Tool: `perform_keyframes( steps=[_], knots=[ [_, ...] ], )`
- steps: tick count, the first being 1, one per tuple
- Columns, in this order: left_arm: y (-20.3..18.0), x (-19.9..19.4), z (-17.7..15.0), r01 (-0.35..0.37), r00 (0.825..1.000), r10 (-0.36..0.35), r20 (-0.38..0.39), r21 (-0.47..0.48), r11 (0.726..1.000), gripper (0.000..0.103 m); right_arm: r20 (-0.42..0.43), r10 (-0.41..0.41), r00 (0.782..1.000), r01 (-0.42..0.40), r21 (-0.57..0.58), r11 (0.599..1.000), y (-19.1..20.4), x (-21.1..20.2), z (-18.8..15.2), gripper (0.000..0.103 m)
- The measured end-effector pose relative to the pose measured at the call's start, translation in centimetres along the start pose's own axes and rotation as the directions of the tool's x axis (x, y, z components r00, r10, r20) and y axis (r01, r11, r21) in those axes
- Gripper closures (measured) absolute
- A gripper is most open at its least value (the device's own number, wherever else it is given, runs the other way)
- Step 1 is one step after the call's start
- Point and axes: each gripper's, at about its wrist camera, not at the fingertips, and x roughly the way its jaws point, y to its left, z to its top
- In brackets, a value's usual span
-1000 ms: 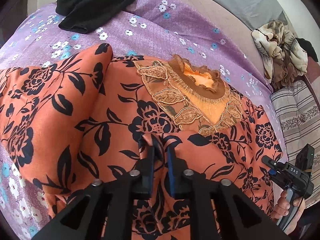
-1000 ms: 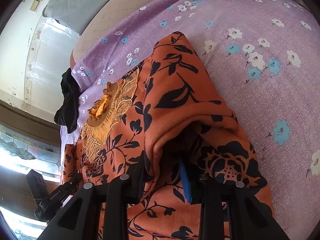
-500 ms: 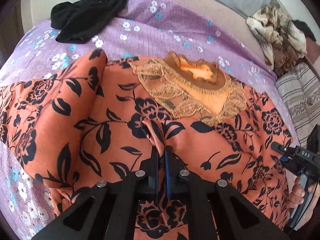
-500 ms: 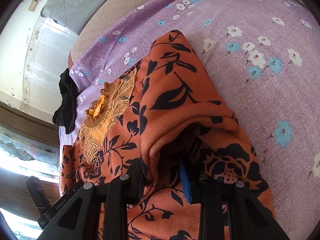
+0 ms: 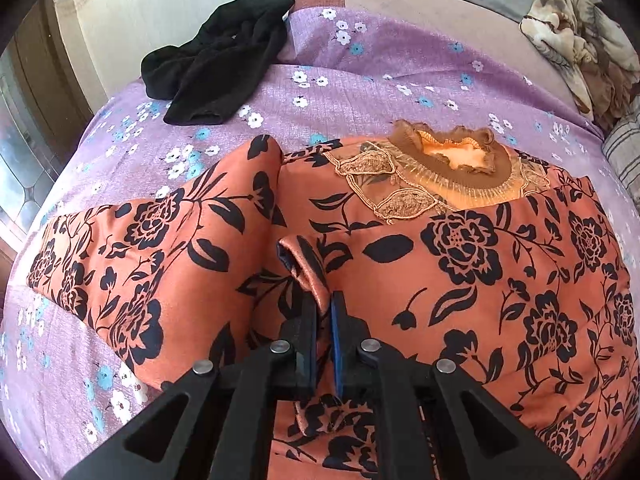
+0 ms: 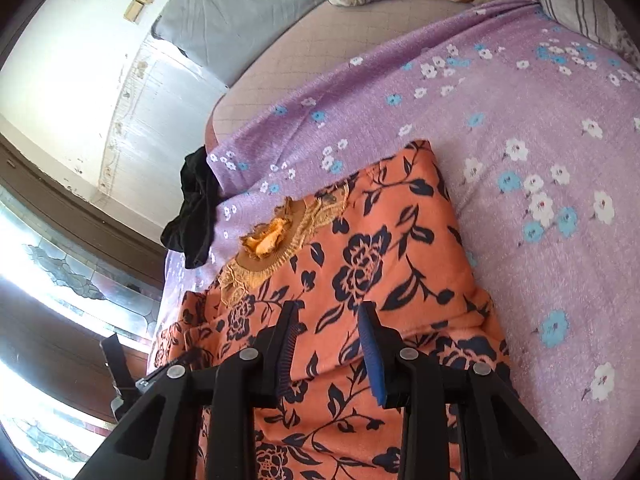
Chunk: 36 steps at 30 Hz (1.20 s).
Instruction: Fold small clothes
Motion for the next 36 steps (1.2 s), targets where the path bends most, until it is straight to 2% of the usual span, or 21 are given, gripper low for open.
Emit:
perform_keyframes(
  steps=[2,4,5,6,7,9,10,12,14,16,19,21,23,26,31,32,34,36],
  knots=[
    [1.0,-0.3,0.3,0.038,0.999,-0.038,-0.001,-0.045,0.998,0.096,0.01,-0.025,1.0,0.024,0.009,1.0,-0.4,0.9,0.3,0.069],
    [2.1,-0.8,0.6,0.069,0.998,-0.067,0.022,-0.101,0.992,0.096,-0.091,-0.084,0.992,0.088,0.04,0.995,-1.7,3.5,0.0,0.069],
    [3.0,-1.3,0.7,0.073,0.997,-0.068,0.041,-0.127,0.989,0.095,-0.157,-0.129,0.979,0.139,0.058,0.989,-2.6,4.9,-0.5,0.069],
    [3.8,-1.9,0.9,0.066,0.996,-0.058,0.061,-0.152,0.986,0.089,-0.206,-0.154,0.966,0.171,0.068,0.983,-3.4,5.9,-1.0,0.069],
    [5.0,-2.5,1.1,0.055,0.996,-0.041,0.083,-0.182,0.982,0.084,-0.181,-0.145,0.973,0.159,0.066,0.985,-3.6,5.9,-1.2,0.07],
    [8.2,-3.6,1.2,0.01,0.991,0.027,0.128,-0.275,0.961,0.058,-0.175,-0.154,0.973,0.163,0.039,0.986,-2.9,5.6,-1.0,0.07],
    [10.1,-4.2,1.1,-0.017,0.987,0.07,0.145,-0.338,0.941,0.054,-0.165,-0.143,0.976,0.15,0.031,0.988,-2.6,5.3,-0.9,0.069],
    [14.4,-5.0,0.3,-0.063,0.978,0.151,0.147,-0.479,0.876,0.046,-0.163,-0.135,0.977,0.141,0.028,0.99,-2.5,5.4,-1.1,0.068],
    [18.8,-4.8,-1.0,-0.091,0.974,0.196,0.109,-0.609,0.788,0.044,-0.176,-0.15,0.973,0.156,0.018,0.988,-2.6,5.9,-1.5,0.067],
    [22.8,-4.0,-2.6,-0.109,0.976,0.21,0.055,-0.713,0.692,0.044,-0.164,-0.164,0.973,0.166,-0.002,0.986,-2.3,5.9,-1.6,0.067],
    [27.2,-2.6,-5.3,-0.078,0.987,0.16,0.019,-0.811,0.579,0.044,-0.156,-0.182,0.971,0.181,-0.021,0.983,-1.9,6.0,-1.7,0.067],
    [29.0,-1.8,-6.5,-0.003,0.995,0.088,0.051,-0.85,0.528,0.044,-0.15,-0.187,0.971,0.186,-0.024,0.982,-1.8,6.1,-1.8,0.066],
    [30.0,-1.0,-7.2,0.051,0.996,0.044,0.083,-0.872,0.487,0.044,-0.144,-0.192,0.971,0.19,-0.026,0.981,-1.7,6.1,-1.8,0.066],
    [31.2,0.4,-7.4,0.118,0.991,-0.005,0.13,-0.885,0.45,0.044,-0.136,-0.196,0.971,0.194,-0.027,0.981,-1.6,6.2,-2.0,0.066],
    [32.8,1.8,-6.5,0.235,0.97,-0.045,0.237,-0.887,0.397,0.047,-0.128,-0.202,0.971,0.199,-0.039,0.979,-1.4,6.3,-2.0,0.066],
    [33.0,2.2,-6.3,0.247,0.968,-0.051,0.248,-0.885,0.393,0.053,-0.127,-0.202,0.971,0.199,-0.04,0.979,-1.4,6.3,-2.1,0.066],
    [33.1,2.9,-5.7,0.244,0.968,-0.044,0.247,-0.882,0.404,0.058,-0.126,-0.201,0.971,0.198,-0.04,0.979,-1.4,6.4,-2.0,0.066],
    [33.1,3.3,-5.3,0.228,0.97,-0.025,0.24,-0.88,0.416,0.072,-0.125,-0.203,0.971,0.199,-0.043,0.979,-1.4,6.5,-2.0,0.065]
  ],
)
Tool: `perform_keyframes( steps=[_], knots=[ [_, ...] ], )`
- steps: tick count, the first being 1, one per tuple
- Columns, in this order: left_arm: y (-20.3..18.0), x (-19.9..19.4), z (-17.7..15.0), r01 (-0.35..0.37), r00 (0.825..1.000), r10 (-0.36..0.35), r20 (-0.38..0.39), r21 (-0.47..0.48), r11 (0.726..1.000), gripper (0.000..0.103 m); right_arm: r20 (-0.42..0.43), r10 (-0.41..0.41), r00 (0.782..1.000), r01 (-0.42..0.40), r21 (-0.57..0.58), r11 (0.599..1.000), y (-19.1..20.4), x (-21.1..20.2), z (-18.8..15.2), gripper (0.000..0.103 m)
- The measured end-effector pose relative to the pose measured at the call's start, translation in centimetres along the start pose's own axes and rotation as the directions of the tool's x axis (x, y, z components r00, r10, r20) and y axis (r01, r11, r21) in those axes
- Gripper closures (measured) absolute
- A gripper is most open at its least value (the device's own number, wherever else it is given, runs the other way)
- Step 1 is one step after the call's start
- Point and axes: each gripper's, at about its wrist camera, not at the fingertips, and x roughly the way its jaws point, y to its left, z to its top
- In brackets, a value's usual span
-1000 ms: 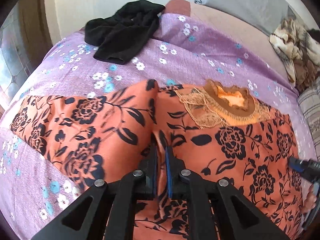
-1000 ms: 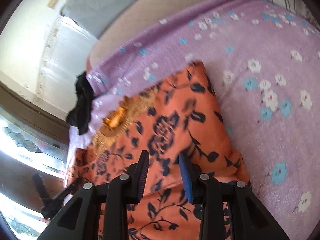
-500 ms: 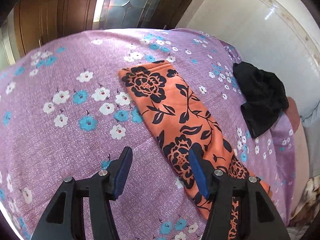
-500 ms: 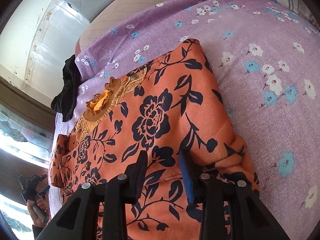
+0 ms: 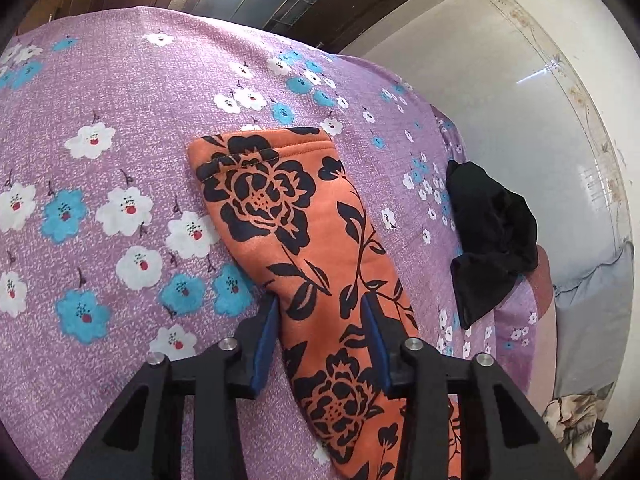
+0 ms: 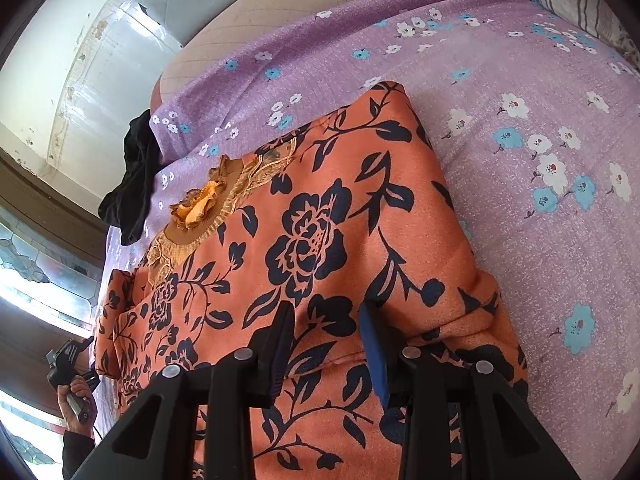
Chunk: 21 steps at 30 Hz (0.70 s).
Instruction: Fold small clothes
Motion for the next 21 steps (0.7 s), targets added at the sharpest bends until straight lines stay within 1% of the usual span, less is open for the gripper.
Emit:
perform_keyframes(
  steps=[1,2,4,5,6,7,9,10,12,13,14,15,17,18,19,20,21],
  knots=[
    [0.0,0.2,0.1,-0.017,1.0,0.017,0.006,0.003,1.0,0.079,0.002,-0.002,1.0,0.002,-0.003,1.0,0.1,0.0,0.0,0.065],
    [-0.1,0.4,0.2,-0.038,0.999,0.038,0.012,0.007,0.999,0.091,0.003,-0.004,1.0,0.004,-0.005,1.0,0.2,0.1,0.0,0.065],
    [-0.5,0.4,0.0,-0.062,0.998,0.061,0.024,0.026,0.998,0.094,0.007,-0.009,1.0,0.009,-0.011,1.0,0.3,0.1,0.0,0.065],
    [-1.2,0.4,-0.1,-0.083,0.996,0.082,0.03,0.052,0.995,0.095,0.009,-0.011,1.0,0.011,-0.013,1.0,0.4,0.1,0.0,0.066],
    [-2.3,0.1,-0.3,-0.103,0.994,0.099,0.041,0.093,0.99,0.095,0.011,-0.015,1.0,0.015,-0.016,1.0,0.5,0.1,0.0,0.066],
    [-3.8,-0.5,-0.7,-0.106,0.993,0.099,0.06,0.143,0.984,0.095,0.014,-0.021,1.0,0.021,-0.023,1.0,0.7,0.1,0.0,0.066],
    [-7.3,-2.1,-2.1,-0.071,0.994,0.049,0.094,0.25,0.966,0.096,0.022,-0.032,0.999,0.033,-0.04,0.999,1.1,-0.1,0.0,0.064],
    [-9.3,-3.0,-3.1,-0.046,0.995,0.017,0.096,0.306,0.951,0.096,0.027,-0.036,0.999,0.038,-0.051,0.998,1.4,-0.1,0.0,0.065],
    [-13.1,-4.8,-6.0,0.008,0.996,-0.045,0.078,0.421,0.907,0.096,0.04,-0.036,0.999,0.039,-0.074,0.997,2.0,-0.4,-0.1,0.065],
    [-15.1,-5.5,-8.0,0.037,0.995,-0.075,0.06,0.481,0.876,0.096,0.051,-0.035,0.998,0.039,-0.083,0.996,2.1,-0.7,-0.1,0.065],
    [-17.1,-6.2,-10.4,0.066,0.994,-0.103,0.037,0.545,0.836,0.096,0.064,-0.035,0.997,0.041,-0.091,0.995,2.4,-1.0,-0.2,0.065],
    [-18.9,-7.0,-13.0,0.093,0.992,-0.125,0.009,0.613,0.785,0.096,0.077,-0.035,0.996,0.043,-0.097,0.994,2.5,-1.4,-0.2,0.065],
    [-22.3,-7.7,-19.3,0.146,0.987,-0.151,-0.061,0.739,0.658,0.095,0.099,-0.031,0.995,0.041,-0.102,0.994,2.7,-2.0,-0.1,0.065],
    [-23.8,-7.7,-22.8,0.186,0.981,-0.155,-0.116,0.789,0.586,0.095,0.107,-0.028,0.994,0.038,-0.098,0.994,2.7,-2.3,-0.1,0.065],
    [-25.0,-7.6,-26.4,0.236,0.971,-0.142,-0.19,0.834,0.499,0.095,0.115,-0.024,0.993,0.035,-0.091,0.995,2.6,-2.5,0.0,0.065],
    [-26.0,-7.3,-29.9,0.284,0.959,-0.11,-0.262,0.87,0.404,0.09,0.122,-0.021,0.992,0.031,-0.084,0.996,2.4,-2.8,0.1,0.065],
    [-26.6,-6.9,-33.3,0.32,0.947,-0.067,-0.315,0.897,0.305,0.075,0.129,-0.02,0.991,0.03,-0.077,0.997,2.2,-3.1,0.2,0.065]
  ],
)
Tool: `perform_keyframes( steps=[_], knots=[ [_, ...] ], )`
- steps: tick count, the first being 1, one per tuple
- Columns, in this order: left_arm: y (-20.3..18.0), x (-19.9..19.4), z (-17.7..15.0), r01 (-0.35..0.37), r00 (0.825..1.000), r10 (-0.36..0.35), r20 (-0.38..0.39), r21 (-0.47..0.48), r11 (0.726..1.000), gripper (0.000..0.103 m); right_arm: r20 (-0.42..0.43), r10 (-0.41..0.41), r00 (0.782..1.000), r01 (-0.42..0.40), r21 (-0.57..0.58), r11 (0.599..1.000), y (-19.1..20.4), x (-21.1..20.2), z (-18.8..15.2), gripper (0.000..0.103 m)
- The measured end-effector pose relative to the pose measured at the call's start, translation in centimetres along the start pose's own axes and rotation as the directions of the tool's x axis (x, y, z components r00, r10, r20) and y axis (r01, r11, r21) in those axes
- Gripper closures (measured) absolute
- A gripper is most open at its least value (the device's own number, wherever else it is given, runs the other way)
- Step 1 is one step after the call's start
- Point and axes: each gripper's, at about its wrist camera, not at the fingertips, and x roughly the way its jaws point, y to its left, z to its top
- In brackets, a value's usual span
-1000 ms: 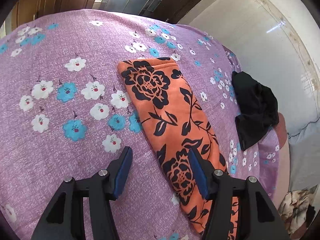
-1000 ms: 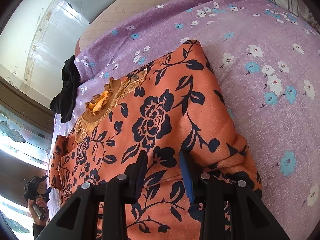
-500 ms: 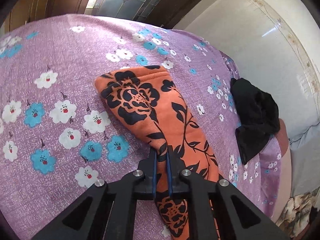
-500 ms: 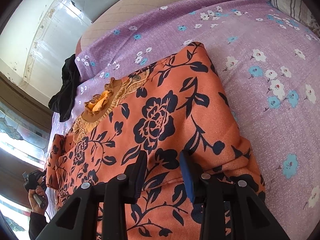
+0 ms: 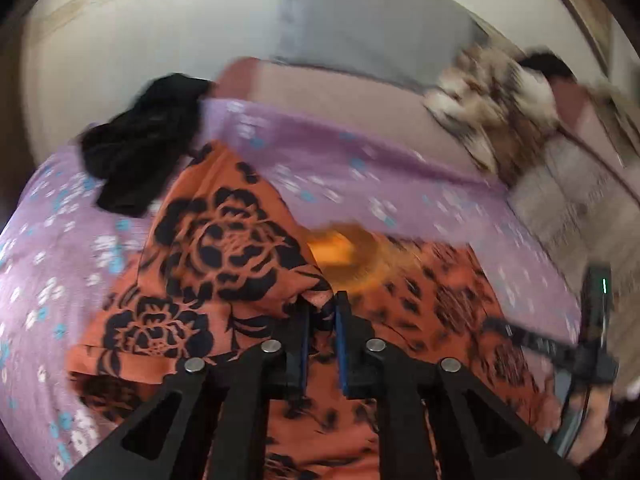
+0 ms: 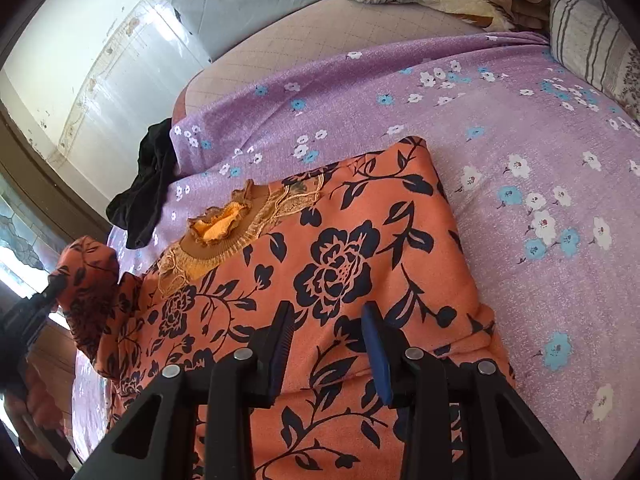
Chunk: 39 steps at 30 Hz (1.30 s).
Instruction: Fold small clothes
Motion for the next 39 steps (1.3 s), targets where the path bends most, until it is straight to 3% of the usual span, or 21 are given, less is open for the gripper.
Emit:
perform_keyframes(
  steps=[1,2,3,6,8,9,11,13,16,20,22,26,28,31,33,39],
  knots=[
    [-2.5,1.1,-0.7,-0.004,0.999,0.008,-0.043,0.085,0.996,0.065,0.009,-0.002,1.0,0.002,0.008,1.0,-0.3,-0.3,0.2,0.065],
    [-4.4,1.7,-1.6,-0.041,0.997,0.05,-0.057,0.147,0.988,0.045,0.022,-0.004,1.0,0.003,0.021,1.0,-0.5,-0.6,0.4,0.065],
    [-5.7,1.9,-2.5,-0.08,0.994,0.092,-0.055,0.189,0.979,0.034,0.036,-0.002,0.999,0.001,0.04,0.999,-1.0,-1.0,0.6,0.065],
    [-5.4,0.9,-3.1,-0.078,0.995,0.088,-0.051,0.177,0.981,0.034,0.062,0.015,0.998,-0.022,0.102,0.995,-2.3,-1.9,1.3,0.062],
    [-2.6,-0.9,-2.3,-0.098,0.995,0.099,-0.011,0.078,0.992,0.034,0.074,0.038,0.996,-0.048,0.128,0.991,-2.7,-2.4,1.5,0.045],
    [-1.1,-1.7,-2.0,-0.119,0.993,0.119,0.009,0.011,0.993,0.032,0.074,0.052,0.996,-0.061,0.127,0.99,-2.5,-2.4,1.6,0.045],
    [2.6,-3.2,-1.7,-0.172,0.984,0.178,0.032,-0.141,0.975,0.03,0.059,0.083,0.995,-0.089,0.104,0.991,-1.7,-2.3,1.5,0.045],
    [6.2,-4.2,-2.1,-0.233,0.969,0.247,0.028,-0.251,0.94,0.03,0.031,0.11,0.993,-0.112,0.072,0.991,-0.6,-1.6,1.3,0.045],
    [11.0,-3.4,-3.6,-0.342,0.938,0.338,-0.074,-0.356,0.87,0.03,-0.005,0.146,0.989,-0.145,0.054,0.988,0.4,0.0,0.8,0.045],
    [15.2,-1.0,-6.0,-0.421,0.907,0.367,-0.206,-0.437,0.795,0.03,-0.047,0.192,0.98,-0.187,0.097,0.978,0.1,2.6,0.3,0.045],
    [15.8,0.2,-6.7,-0.423,0.905,0.345,-0.25,-0.431,0.797,0.03,-0.072,0.208,0.976,-0.198,0.126,0.972,-0.3,4.0,0.0,0.046],
    [15.4,2.7,-7.4,-0.49,0.859,0.375,-0.349,-0.347,0.8,0.03,-0.072,0.255,0.964,-0.239,0.181,0.954,-1.1,5.2,-0.5,0.046],
    [15.1,3.2,-7.4,-0.507,0.847,0.393,-0.358,-0.326,0.798,0.03,-0.081,0.285,0.955,-0.266,0.193,0.945,-1.0,5.3,-0.5,0.048],
    [14.7,3.5,-7.2,-0.53,0.833,0.421,-0.36,-0.296,0.795,0.03,-0.114,0.279,0.954,-0.262,0.142,0.955,0.2,5.6,-0.8,0.067],
    [14.6,3.7,-7.1,-0.539,0.826,0.435,-0.358,-0.279,0.795,0.03,-0.108,0.226,0.968,-0.219,0.076,0.973,1.2,5.5,-1.0,0.09],
    [14.7,3.5,-7.0,-0.538,0.826,0.432,-0.361,-0.278,0.796,0.03,0.004,0.127,0.992,-0.126,-0.058,0.99,2.9,2.9,-0.6,0.094]
  ],
)
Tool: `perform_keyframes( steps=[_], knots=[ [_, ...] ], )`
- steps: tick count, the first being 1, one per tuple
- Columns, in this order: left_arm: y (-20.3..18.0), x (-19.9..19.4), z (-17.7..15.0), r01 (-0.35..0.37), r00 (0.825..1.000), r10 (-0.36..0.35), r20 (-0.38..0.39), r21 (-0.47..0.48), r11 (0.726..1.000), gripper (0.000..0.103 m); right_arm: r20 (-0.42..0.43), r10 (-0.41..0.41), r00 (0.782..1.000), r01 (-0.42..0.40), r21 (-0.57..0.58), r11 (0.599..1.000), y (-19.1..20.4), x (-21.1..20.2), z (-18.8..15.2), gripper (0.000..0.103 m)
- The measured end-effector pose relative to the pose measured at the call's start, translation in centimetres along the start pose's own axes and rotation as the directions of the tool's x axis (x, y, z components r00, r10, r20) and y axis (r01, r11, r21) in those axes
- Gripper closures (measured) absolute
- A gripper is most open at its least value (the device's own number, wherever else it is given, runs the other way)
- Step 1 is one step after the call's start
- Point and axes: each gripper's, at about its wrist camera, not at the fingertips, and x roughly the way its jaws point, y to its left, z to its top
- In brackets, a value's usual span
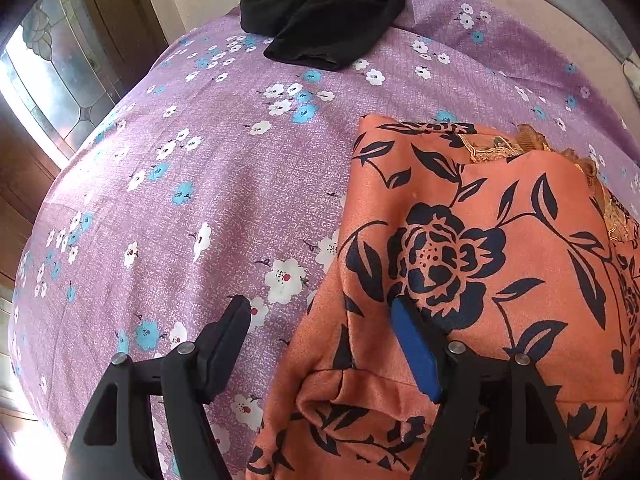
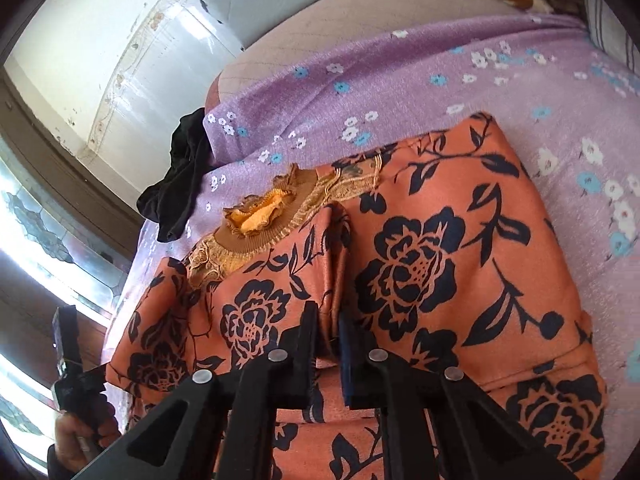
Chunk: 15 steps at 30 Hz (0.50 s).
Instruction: Fold small clothes
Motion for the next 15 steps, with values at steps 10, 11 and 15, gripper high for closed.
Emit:
perform_keyframes(
  steps=[10,11,15],
  knots=[
    [0.4,-0.3,0.6,-0.05,0.998,0.049,0.038,0.026,0.998,0.03,0.144,-0.208,0.967,0.211,-0.005,0.977,-2.1,-5.6,2.5,0.094],
    [0.4,-0.2,0.6,-0.051,0.998,0.05,0.039,0.03,0.998,0.03,0.134,-0.229,0.964,0.23,0.011,0.973,-2.9,-5.8,2.6,0.094],
    [-0.2,-0.1,0.6,-0.076,0.996,0.073,0.051,0.061,0.995,0.03,-0.092,-0.26,0.961,0.268,0.083,0.96,-6.3,-3.4,2.5,0.091]
  ],
)
